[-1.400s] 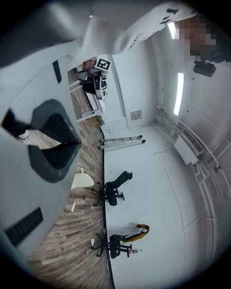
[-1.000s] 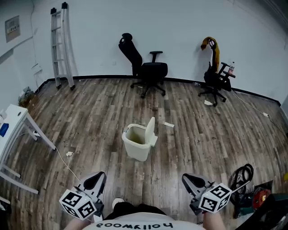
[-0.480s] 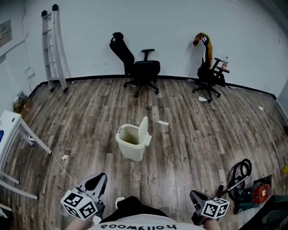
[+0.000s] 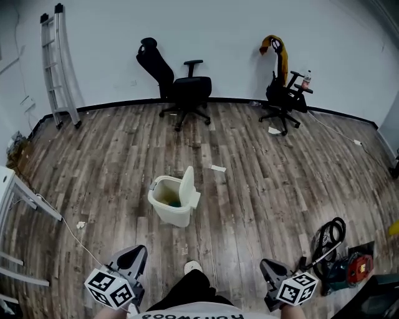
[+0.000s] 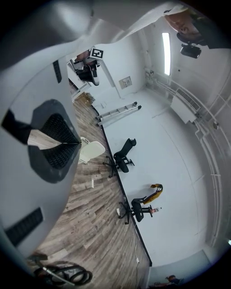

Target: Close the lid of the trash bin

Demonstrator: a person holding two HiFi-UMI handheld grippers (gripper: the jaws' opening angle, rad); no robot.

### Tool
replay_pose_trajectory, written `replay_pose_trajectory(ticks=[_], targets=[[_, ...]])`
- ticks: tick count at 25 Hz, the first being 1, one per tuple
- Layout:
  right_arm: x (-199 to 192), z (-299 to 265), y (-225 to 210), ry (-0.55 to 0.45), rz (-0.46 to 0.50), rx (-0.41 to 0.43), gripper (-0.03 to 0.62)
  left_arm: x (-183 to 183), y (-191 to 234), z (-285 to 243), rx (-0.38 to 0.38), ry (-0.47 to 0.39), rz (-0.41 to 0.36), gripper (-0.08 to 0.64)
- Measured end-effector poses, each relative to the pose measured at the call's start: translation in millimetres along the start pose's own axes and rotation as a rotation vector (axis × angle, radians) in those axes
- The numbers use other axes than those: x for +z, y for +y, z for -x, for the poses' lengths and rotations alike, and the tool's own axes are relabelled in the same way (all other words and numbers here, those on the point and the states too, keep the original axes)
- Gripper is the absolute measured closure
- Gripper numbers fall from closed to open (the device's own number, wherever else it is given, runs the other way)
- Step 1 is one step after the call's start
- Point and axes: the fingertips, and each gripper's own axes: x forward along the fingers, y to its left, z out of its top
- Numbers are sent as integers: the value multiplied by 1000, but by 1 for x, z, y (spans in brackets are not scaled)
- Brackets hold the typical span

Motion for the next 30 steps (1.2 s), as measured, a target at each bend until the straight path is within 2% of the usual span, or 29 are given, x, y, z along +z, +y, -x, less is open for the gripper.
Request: replay_pose_trajectory(ticks=[3,11,15,18,24,30], targets=[[35,-18,-12,-10,18,5,581,15,7,-37,-16,8,18,552],[129,-85,-16,-28,144,75,581,50,29,-125,-54,41,28,552],[157,-116,-28,-38,106,80,581,69,38,-160,-78,53,17,552],[176,-135,-33,-45,126,83,581,85,49,-180,-79,49,6,552],[199,-163,-44,-47,107,80,581,106,67,-196,-54,13,7,552],[212,-205,-38,8,160,101,581,117,80,-204,-29,-54,41,552]])
